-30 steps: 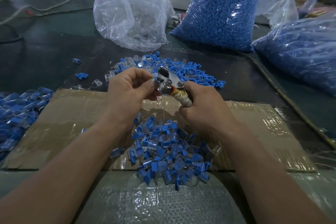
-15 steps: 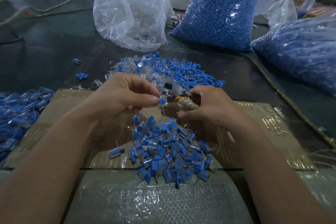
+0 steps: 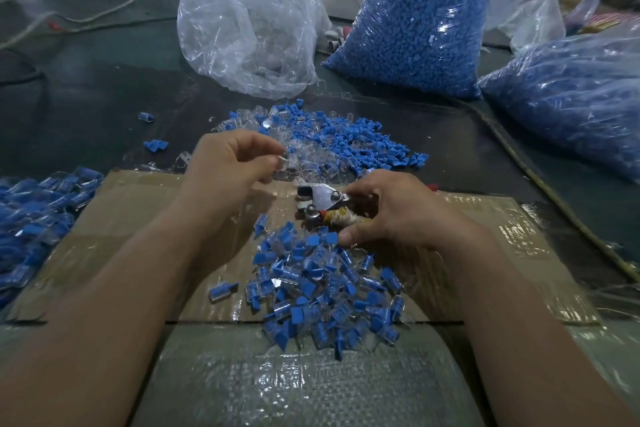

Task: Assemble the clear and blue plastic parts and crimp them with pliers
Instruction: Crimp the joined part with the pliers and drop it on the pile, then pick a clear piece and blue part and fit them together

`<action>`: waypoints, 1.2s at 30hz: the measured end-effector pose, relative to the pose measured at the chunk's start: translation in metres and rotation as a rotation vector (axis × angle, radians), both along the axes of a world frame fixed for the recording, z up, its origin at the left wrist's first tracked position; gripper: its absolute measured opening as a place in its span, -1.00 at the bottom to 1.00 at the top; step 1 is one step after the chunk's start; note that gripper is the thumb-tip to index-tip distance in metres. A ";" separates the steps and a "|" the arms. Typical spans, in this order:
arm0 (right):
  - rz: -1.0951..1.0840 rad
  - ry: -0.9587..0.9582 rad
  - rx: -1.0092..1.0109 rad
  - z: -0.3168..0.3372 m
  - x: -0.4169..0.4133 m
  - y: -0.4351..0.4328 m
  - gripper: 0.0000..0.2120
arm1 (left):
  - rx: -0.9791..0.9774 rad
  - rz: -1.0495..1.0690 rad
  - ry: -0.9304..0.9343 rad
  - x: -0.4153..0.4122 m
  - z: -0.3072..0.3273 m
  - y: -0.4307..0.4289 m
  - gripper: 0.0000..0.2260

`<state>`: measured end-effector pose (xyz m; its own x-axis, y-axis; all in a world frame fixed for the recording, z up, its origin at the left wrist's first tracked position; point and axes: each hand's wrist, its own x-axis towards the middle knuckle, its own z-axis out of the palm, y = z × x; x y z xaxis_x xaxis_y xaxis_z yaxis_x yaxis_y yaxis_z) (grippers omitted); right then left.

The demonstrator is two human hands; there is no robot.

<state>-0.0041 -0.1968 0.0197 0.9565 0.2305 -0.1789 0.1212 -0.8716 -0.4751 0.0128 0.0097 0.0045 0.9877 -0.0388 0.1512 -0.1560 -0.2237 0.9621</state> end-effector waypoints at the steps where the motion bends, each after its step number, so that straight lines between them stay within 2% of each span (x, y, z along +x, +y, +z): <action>1: 0.008 -0.003 0.000 0.000 0.000 -0.001 -0.15 | 0.043 0.037 -0.021 0.001 -0.003 -0.004 -0.80; 3: 0.020 -0.009 0.008 0.001 0.000 -0.004 -0.20 | 0.268 0.021 -0.105 0.003 -0.009 -0.008 -0.77; 5: 0.028 -0.012 0.020 0.002 -0.001 -0.005 -0.25 | 0.543 -0.084 -0.197 0.008 -0.015 -0.010 -0.72; 6: 0.025 -0.008 0.034 0.002 -0.002 -0.006 -0.30 | 0.610 -0.142 -0.209 0.011 -0.016 -0.009 -0.70; 9: -0.035 -0.022 0.088 0.004 -0.002 -0.004 -0.59 | 0.706 -0.251 -0.167 0.013 -0.020 -0.010 -0.67; 13: -0.277 -0.267 0.164 -0.001 0.008 -0.014 -0.70 | 0.784 -0.287 -0.124 0.015 -0.018 -0.011 -0.67; 16: -0.413 -0.403 0.154 -0.007 0.016 -0.023 -0.73 | 0.769 -0.251 -0.151 0.014 -0.017 -0.012 -0.68; 20: -0.462 -0.408 0.119 -0.016 0.023 -0.027 -0.88 | 0.622 -0.062 -0.158 0.010 -0.012 -0.011 -0.71; 22: -0.452 -0.392 0.092 -0.019 0.025 -0.028 -0.82 | 0.492 0.020 -0.149 0.006 -0.009 -0.010 -0.71; 25: -0.378 -0.331 0.062 -0.022 0.026 -0.027 -0.71 | 0.347 0.034 -0.135 0.000 -0.006 -0.010 -0.74; 30: -0.264 -0.208 -0.077 -0.022 0.032 -0.021 -0.65 | 0.382 0.024 -0.157 -0.002 -0.002 -0.010 -0.85; 33: -0.255 -0.199 -0.150 -0.024 0.034 -0.021 -0.72 | 0.291 0.017 -0.110 -0.002 -0.002 -0.011 -0.85; 36: -0.268 -0.249 -0.135 -0.024 0.036 -0.022 -0.81 | 0.206 -0.001 -0.062 -0.003 -0.001 -0.012 -0.77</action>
